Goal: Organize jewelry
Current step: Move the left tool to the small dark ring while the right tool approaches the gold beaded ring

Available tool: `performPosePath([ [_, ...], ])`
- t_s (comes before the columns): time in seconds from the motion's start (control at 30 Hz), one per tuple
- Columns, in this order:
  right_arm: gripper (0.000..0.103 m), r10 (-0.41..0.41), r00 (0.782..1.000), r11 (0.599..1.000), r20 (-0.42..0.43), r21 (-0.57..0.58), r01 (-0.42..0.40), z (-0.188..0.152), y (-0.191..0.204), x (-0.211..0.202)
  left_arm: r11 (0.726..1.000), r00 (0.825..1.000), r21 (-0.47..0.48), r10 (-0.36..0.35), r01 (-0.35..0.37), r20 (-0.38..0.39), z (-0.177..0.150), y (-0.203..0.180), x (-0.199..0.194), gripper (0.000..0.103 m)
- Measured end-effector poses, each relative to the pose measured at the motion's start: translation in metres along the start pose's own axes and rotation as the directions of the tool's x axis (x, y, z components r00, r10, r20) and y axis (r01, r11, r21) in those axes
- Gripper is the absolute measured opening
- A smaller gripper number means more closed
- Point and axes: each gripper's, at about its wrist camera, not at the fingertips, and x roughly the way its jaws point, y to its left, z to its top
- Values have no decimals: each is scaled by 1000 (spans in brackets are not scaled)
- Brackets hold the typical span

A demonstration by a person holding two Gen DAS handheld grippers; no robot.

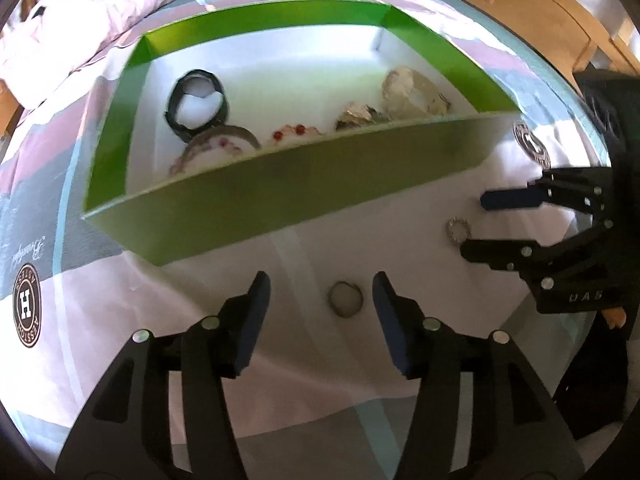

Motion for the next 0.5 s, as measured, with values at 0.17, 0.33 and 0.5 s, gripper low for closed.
performPosePath([
  [0.17, 60, -9, 1000, 1000, 0, -12, 9, -3, 2, -1, 998, 1000, 66, 11, -9, -27, -4, -13, 7, 62],
  [0.33, 61, -13, 1000, 1000, 0, -20, 13, -5, 3, -1, 998, 998, 56, 42, -40, -45, -4, -10, 12, 62],
  [0.5, 66, -26, 1000, 999, 0, -43, 26, -6, 10, 1, 995, 995, 5, 96, -95, -42, -3, 4, 10, 62],
])
